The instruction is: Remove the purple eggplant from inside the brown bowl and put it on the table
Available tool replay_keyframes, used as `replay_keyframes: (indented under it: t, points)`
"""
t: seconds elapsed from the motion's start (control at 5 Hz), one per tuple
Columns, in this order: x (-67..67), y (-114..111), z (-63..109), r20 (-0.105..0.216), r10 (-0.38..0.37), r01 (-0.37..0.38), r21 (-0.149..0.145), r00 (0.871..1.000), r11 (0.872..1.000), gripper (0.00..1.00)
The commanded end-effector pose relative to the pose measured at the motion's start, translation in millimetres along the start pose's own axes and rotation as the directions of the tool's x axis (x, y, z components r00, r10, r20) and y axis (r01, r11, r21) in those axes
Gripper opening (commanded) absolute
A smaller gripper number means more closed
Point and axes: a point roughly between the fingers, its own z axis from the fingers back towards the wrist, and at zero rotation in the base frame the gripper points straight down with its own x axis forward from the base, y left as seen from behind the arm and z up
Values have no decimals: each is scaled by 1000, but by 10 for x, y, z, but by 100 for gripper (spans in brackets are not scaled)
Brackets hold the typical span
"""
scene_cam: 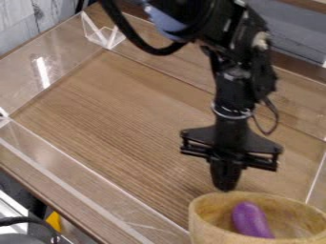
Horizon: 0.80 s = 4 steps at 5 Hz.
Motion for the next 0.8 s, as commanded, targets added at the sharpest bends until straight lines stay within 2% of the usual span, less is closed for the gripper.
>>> replay_keyframes:
  t: [0.0,0.2,0.6]
  points:
    - [-31,-90,63,37,0,1,-25,999,1000,0]
    - [-72,-97,45,42,6,-5,-26,999,1000,0]
    - [45,69,75,44,-20,21,-24,999,999,0]
